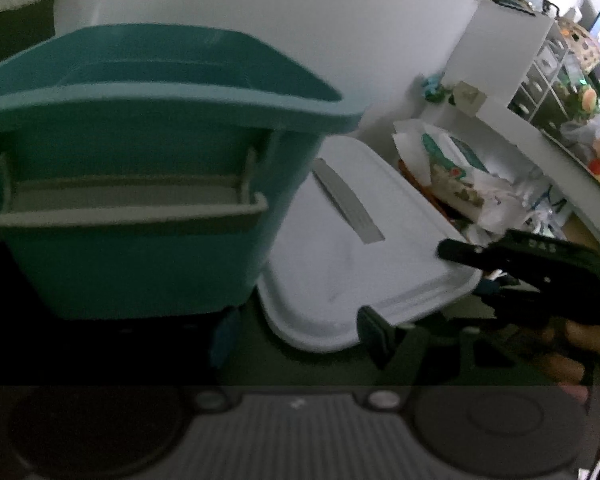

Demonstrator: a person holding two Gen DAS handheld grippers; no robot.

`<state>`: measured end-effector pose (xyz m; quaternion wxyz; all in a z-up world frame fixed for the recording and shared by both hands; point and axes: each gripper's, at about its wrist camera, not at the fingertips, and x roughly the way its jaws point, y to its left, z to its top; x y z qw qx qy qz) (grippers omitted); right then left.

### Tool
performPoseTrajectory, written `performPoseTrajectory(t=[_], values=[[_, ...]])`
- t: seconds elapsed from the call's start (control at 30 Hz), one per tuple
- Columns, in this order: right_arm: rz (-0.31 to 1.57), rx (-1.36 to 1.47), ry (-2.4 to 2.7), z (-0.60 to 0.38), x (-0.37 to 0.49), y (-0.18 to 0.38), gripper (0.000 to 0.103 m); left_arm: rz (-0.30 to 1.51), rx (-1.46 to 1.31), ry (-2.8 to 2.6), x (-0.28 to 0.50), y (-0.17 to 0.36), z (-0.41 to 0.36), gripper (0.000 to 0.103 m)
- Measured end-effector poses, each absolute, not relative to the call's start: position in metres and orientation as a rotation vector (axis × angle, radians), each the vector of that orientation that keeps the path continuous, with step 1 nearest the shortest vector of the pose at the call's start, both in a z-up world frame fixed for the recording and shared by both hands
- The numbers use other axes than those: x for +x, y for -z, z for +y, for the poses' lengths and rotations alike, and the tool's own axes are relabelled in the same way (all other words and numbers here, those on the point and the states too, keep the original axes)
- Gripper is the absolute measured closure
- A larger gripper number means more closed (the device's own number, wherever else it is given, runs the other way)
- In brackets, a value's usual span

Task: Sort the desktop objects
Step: 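Lower the right gripper onto the rim of the white box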

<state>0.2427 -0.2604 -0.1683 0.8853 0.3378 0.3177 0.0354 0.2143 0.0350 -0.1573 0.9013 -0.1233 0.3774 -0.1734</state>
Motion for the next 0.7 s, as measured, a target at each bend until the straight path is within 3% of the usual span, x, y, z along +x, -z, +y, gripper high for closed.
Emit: performPoseTrajectory(t=[0.7], values=[[0.725,0.667,-0.01,-0.257,0.16,0.142,0.062,0.799,-0.227,0.413,0.205,0.151,0.027,0.035]])
